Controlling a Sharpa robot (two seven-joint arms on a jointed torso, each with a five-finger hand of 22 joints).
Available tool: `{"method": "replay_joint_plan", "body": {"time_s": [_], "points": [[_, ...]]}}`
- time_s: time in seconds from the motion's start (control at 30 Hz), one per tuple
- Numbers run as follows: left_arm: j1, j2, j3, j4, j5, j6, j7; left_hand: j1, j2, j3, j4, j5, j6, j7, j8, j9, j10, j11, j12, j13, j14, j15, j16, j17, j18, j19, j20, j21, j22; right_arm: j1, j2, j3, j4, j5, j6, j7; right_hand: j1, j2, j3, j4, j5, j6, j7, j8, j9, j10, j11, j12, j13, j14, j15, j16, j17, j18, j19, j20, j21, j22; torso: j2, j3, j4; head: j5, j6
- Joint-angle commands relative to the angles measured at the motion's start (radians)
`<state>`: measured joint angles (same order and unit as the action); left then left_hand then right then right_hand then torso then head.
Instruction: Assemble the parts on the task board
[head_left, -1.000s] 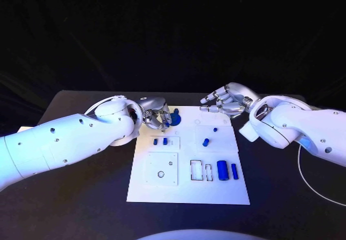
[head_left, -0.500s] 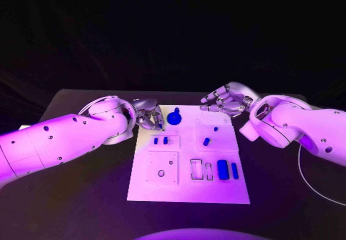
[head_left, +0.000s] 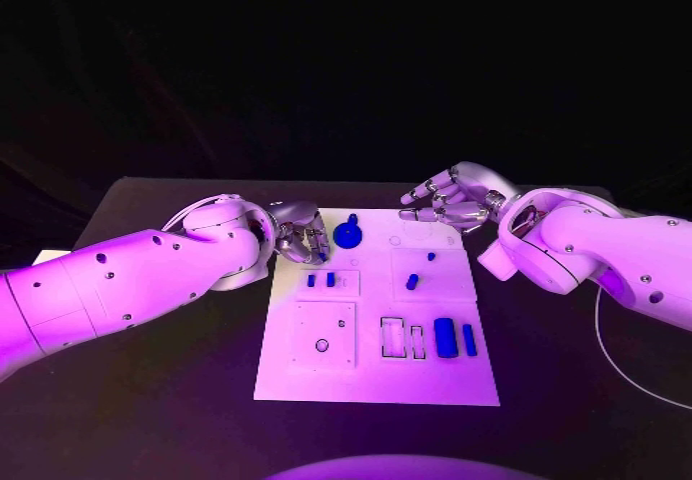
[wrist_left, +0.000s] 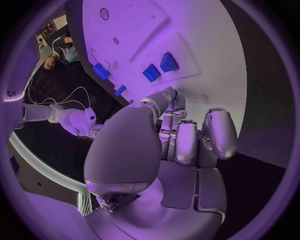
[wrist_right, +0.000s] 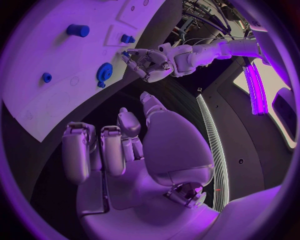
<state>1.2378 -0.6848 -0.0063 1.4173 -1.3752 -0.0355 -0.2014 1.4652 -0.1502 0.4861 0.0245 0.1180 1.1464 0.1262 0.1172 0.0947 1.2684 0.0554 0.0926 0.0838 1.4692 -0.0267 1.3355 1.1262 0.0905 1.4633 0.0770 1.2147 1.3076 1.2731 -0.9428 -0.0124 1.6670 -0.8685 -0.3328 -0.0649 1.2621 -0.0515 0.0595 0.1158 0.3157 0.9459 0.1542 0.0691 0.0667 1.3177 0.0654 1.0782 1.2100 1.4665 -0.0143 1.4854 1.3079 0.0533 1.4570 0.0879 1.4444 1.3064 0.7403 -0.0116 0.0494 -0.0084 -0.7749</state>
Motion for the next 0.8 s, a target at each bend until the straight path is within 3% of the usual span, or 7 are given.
{"method": "replay_joint_plan", "body": {"time_s": [0.03, 0.8], "points": [[-0.001, 0.006, 0.000, -0.001, -0.010, 0.005, 0.010, -0.008, -0.001, 0.006, -0.002, -0.005, 0.001, 0.003, -0.003, 0.001, 0.000, 0.004, -0.002, -0.001, 0.024, 0.004, 0.004, -0.001, -0.013, -0.001, 0.000, 0.003, 0.018, -0.001, 0.001, 0.000, 0.001, -0.006, 0.013, 0.003, 0.004, 0.010, -0.007, 0.000, 0.007, 0.003, -0.002, 0.000, 0.001, -0.007, -0.002, 0.006, 0.000, 0.070, 0.000, -0.006, 0.109, 0.002, -0.008, 0.002, -0.005, -0.001, 0.000, 0.0000, 0.0002, 0.001, 0.000], [-0.004, 0.034, -0.004, -0.025, -0.037, 0.028, -0.010, -0.011, 0.000, 0.007, -0.002, -0.005, 0.003, 0.004, -0.004, 0.001, 0.002, 0.004, -0.003, 0.000, 0.024, 0.004, 0.004, -0.002, -0.012, -0.002, 0.000, 0.000, 0.017, -0.001, 0.002, 0.000, 0.002, -0.006, 0.013, 0.003, 0.004, 0.010, -0.007, 0.000, 0.007, 0.003, -0.002, 0.000, 0.001, -0.007, -0.002, 0.006, 0.000, 0.070, 0.000, -0.006, 0.109, 0.002, -0.008, 0.002, -0.005, -0.001, 0.000, -0.0010, -0.0002, -0.002, -0.004]]}}
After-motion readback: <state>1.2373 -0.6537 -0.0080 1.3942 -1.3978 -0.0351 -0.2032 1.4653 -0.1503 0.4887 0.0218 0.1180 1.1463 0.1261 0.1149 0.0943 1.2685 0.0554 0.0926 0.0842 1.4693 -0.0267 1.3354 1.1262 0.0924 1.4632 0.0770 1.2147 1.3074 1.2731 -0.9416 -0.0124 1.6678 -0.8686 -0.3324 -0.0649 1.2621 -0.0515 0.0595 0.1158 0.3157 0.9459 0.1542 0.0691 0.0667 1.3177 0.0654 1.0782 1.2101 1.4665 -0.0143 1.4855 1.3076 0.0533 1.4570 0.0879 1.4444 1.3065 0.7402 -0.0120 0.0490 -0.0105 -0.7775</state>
